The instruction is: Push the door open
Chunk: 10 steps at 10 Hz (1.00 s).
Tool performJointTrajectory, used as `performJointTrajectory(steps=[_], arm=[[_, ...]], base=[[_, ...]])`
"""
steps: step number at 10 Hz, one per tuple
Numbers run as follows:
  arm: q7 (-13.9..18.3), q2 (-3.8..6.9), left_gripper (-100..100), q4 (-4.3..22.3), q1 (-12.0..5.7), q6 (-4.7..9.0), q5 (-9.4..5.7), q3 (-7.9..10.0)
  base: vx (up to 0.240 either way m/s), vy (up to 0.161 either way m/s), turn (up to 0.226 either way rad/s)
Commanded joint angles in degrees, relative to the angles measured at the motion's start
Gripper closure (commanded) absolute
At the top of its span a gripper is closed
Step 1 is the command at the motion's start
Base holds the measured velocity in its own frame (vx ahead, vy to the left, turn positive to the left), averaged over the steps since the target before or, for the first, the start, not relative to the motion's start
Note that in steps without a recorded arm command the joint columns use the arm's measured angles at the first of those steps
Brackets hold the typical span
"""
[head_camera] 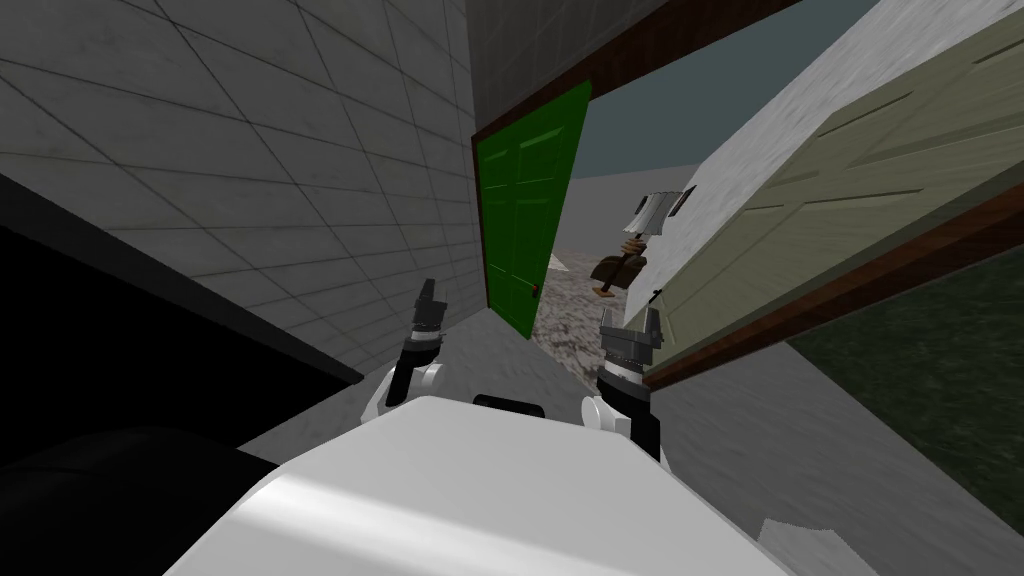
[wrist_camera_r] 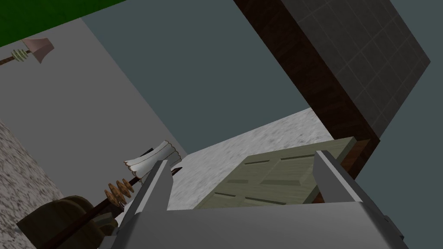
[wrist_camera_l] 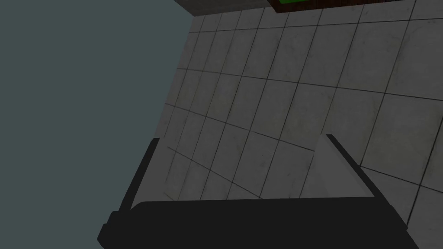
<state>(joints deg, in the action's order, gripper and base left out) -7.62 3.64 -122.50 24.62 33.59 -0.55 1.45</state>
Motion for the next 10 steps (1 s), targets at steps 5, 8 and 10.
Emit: performJointTrajectory(steps=[5,8,10], arm=[[0.9,0.5,-100,8.3,-3.47,1.27,-0.12,-1.08],[1.5,0.76,-100,14.3,-5.95,2.15,-0.2,-1.9],[2.0,0.88,-100,18.6,-7.76,2.79,-0.26,-2.5]], base=[[0.078,0.012,-0.072],[0.07,0.006,-0.084],[0.097,0.02,-0.081]])
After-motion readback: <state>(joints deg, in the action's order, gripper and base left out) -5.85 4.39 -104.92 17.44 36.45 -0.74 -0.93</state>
